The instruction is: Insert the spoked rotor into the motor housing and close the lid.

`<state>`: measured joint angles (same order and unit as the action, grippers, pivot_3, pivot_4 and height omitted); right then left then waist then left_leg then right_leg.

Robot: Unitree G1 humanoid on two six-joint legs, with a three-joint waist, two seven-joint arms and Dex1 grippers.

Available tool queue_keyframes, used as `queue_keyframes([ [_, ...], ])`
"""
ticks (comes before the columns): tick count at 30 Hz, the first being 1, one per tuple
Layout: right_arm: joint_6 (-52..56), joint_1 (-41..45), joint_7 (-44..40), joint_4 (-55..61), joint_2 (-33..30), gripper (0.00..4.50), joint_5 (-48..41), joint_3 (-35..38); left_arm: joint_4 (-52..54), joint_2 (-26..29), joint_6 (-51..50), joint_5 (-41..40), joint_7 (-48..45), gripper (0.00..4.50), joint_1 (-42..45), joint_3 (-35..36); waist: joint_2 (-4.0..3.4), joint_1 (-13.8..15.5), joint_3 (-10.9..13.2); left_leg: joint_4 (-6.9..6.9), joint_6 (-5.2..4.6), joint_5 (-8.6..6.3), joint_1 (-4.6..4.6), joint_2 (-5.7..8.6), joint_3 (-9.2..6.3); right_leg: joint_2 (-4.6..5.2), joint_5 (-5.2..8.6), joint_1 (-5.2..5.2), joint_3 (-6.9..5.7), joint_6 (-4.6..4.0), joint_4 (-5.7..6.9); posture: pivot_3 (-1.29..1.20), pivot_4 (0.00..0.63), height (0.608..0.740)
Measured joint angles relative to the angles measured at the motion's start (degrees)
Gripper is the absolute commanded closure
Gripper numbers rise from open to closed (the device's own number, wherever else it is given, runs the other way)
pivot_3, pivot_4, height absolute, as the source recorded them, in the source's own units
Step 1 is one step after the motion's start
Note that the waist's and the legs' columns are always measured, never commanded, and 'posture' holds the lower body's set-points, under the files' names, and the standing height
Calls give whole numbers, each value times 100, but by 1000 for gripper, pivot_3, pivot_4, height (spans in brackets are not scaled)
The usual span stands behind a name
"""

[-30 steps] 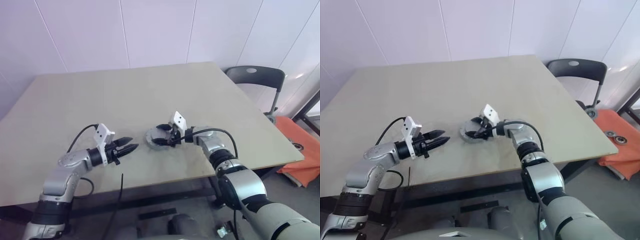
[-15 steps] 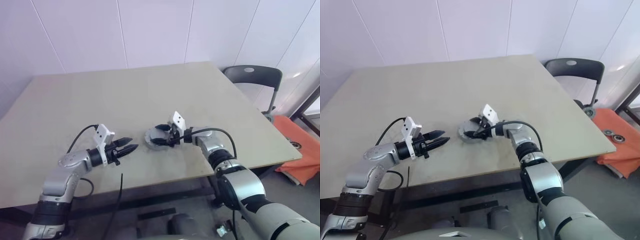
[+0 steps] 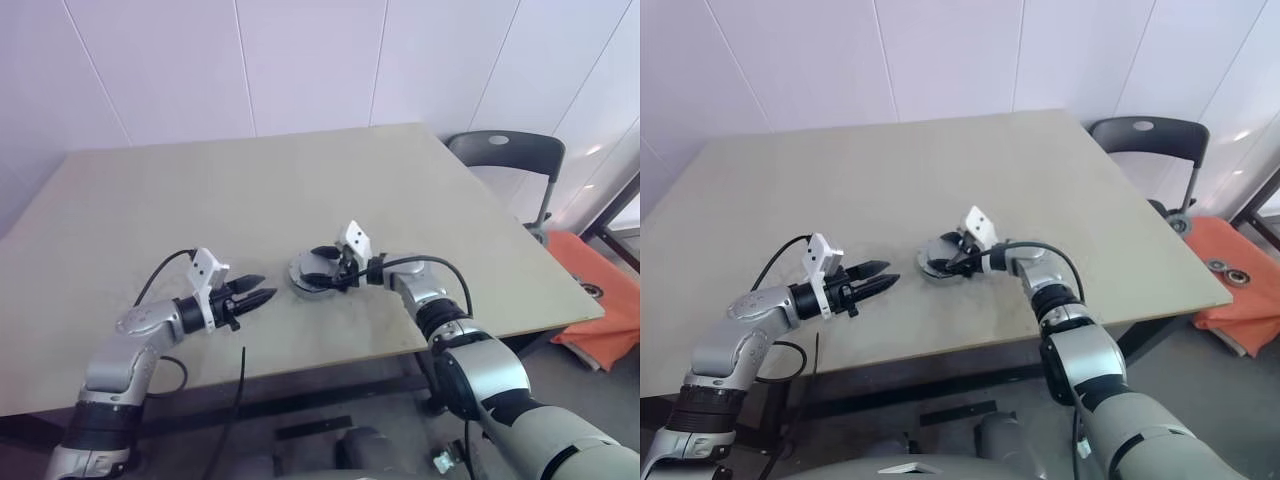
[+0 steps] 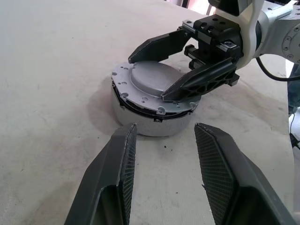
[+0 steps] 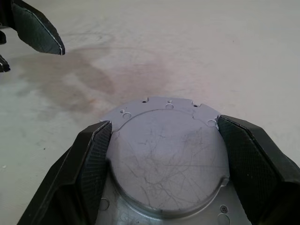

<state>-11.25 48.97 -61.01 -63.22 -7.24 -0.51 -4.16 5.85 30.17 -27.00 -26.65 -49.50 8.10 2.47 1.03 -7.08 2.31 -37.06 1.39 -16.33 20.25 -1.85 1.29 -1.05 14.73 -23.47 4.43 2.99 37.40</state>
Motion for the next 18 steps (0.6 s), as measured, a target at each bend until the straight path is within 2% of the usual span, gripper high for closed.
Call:
queue_keyframes([
  [18,-339,-60,161,-2,-2,1257,206,-138,0,0,-1,-1,6,2381,0,0,0,-3,0,0,0,0,-3,0,0,0,0,1,0,0,2,0,0,740],
])
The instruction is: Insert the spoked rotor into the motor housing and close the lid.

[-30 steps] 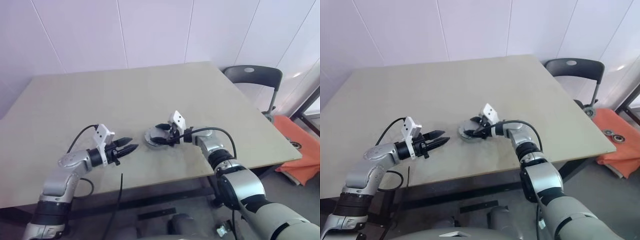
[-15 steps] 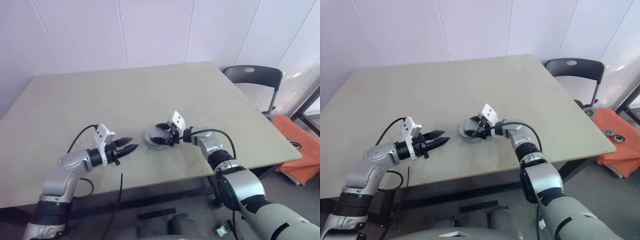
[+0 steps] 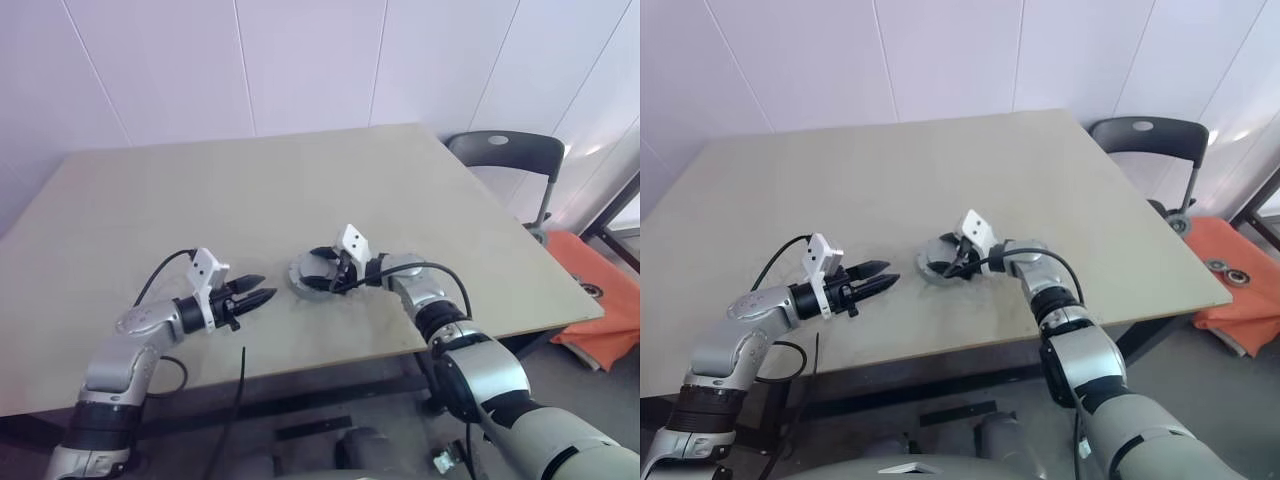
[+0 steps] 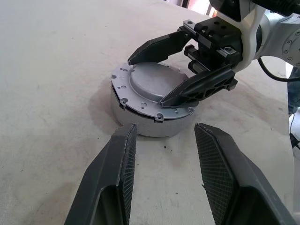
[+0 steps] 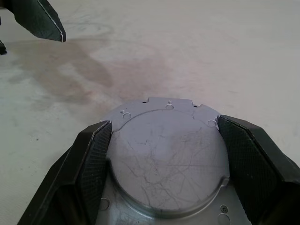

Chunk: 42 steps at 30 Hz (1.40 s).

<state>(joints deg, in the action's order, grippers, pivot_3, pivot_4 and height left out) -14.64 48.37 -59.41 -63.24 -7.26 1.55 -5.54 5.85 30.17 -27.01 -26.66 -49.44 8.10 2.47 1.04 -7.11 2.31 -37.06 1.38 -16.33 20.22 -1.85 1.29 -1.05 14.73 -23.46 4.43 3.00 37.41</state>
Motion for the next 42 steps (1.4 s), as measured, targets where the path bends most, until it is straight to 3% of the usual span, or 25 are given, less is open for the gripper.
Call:
queue_keyframes([
  [12,-271,-11,169,-206,-29,1257,166,-120,0,0,0,0,5,2381,0,1,4,5,-3,0,0,0,-84,0,1,2,5,84,1,-3,-4,0,0,740],
  [21,-272,23,99,-227,-56,1257,171,-160,0,4,0,0,5,2381,-5,2,4,7,-4,2,0,0,-81,1,1,4,4,84,1,-2,-10,0,0,740],
  [30,636,178,-283,-195,-66,1257,-4,-44,5,9,0,0,75,2381,-61,5,5,17,-5,8,-27,-17,-76,0,0,5,9,81,0,9,-18,0,0,740],
  [42,384,151,-302,-129,-106,1257,103,-147,15,35,0,-1,98,2381,-62,5,5,13,-6,7,-35,-23,-76,1,2,11,11,82,1,11,-21,0,0,740],
])
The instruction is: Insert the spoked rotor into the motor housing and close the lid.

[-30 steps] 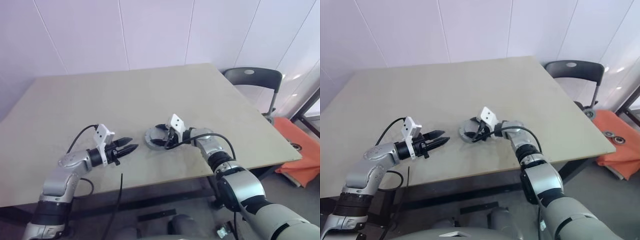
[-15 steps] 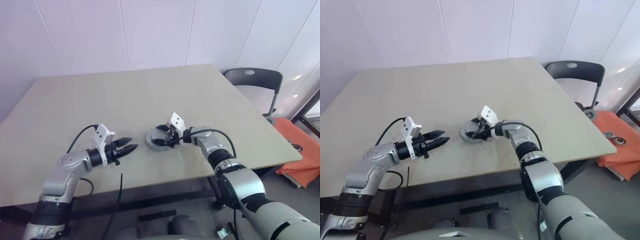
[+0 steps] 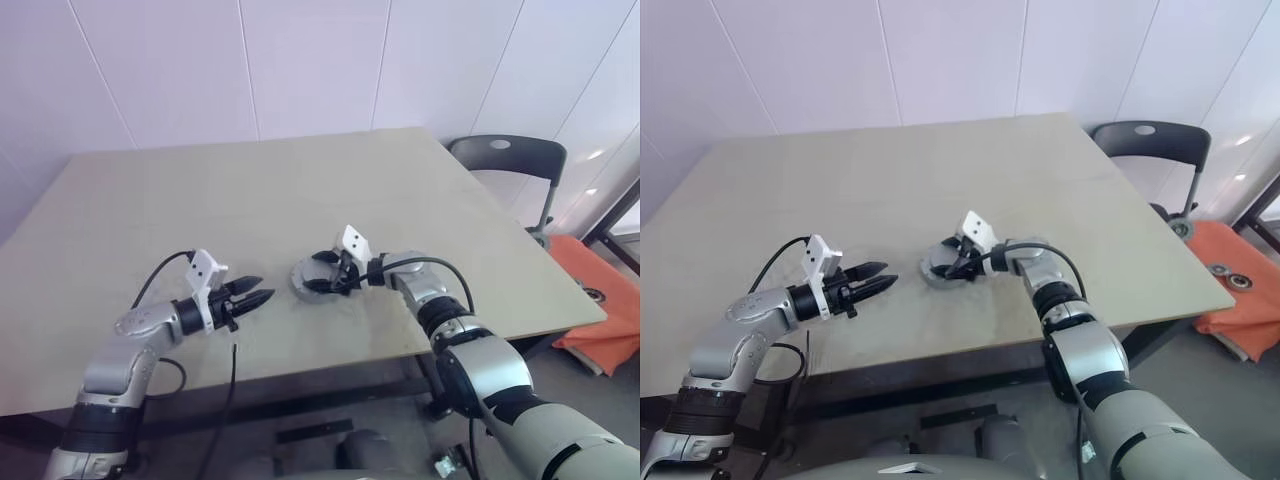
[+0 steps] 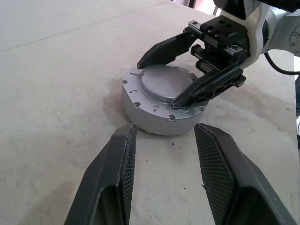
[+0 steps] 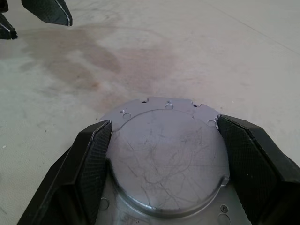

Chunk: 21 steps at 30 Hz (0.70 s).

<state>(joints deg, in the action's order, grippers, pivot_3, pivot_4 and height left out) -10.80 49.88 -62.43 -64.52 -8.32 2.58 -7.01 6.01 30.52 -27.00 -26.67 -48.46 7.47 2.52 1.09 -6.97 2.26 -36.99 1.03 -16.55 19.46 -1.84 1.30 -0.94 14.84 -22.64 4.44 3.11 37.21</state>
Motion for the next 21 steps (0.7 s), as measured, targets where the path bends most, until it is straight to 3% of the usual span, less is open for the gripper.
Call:
queue_keyframes([
  [13,-78,14,-86,6,-60,1257,53,-72,-82,19,154,170,110,2381,83,-14,0,14,-1,0,-1,-1,0,3,0,6,2,3,-1,2,-4,0,0,740],
  [21,-79,12,-96,-4,-70,1257,57,-74,-587,-390,483,480,422,2381,728,-135,3,21,-7,0,-3,-2,-3,4,0,6,2,9,-2,5,-7,0,0,740],
])
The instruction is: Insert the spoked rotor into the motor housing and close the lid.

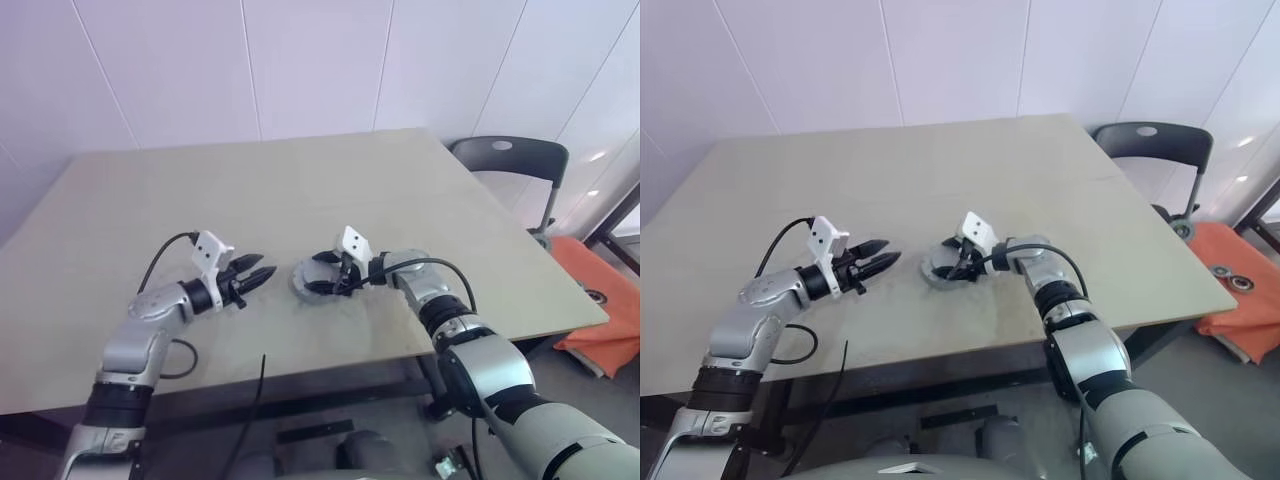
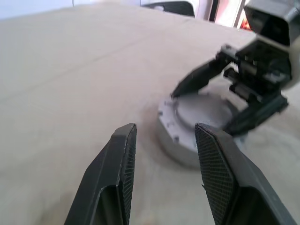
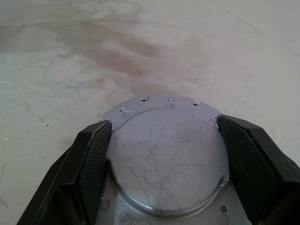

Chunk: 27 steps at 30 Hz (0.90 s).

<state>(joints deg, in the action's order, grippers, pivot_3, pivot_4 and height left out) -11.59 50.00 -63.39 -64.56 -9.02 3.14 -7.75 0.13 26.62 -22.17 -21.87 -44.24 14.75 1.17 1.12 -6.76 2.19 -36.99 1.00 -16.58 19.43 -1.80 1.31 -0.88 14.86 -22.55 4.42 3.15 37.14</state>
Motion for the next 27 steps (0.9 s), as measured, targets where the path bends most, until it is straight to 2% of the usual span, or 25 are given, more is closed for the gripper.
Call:
queue_keyframes([
  [7,1,-5,5,2,-10,1257,-2,2,-710,-49,59,246,-194,2381,247,-273,-1,8,-1,-2,0,0,0,2,0,0,1,1,-1,1,0,0,0,740],
  [10,1,-6,6,2,-19,1257,-2,2,-1054,-252,139,343,-172,3008,503,-290,1,15,-3,-2,0,0,1,2,-1,0,1,1,-2,1,0,0,0,740],
  [14,1,-7,12,1,-14,1257,-2,1,-1242,-514,297,387,-180,4324,845,-337,3,19,-5,-2,0,0,0,2,-1,0,0,2,-1,1,0,0,0,740],
  [15,1,-8,16,0,-10,1257,-2,2,-1299,-570,319,390,-180,4469,919,-342,3,19,-6,-1,0,0,0,2,-1,0,0,2,-1,1,1,0,0,740],
  [27,-7,-30,80,-2,-4,1257,-4,3,-1686,-589,264,598,-702,4469,1123,-759,3,16,-8,-4,0,0,-3,3,-2,-1,0,5,-1,1,3,0,0,740],
])
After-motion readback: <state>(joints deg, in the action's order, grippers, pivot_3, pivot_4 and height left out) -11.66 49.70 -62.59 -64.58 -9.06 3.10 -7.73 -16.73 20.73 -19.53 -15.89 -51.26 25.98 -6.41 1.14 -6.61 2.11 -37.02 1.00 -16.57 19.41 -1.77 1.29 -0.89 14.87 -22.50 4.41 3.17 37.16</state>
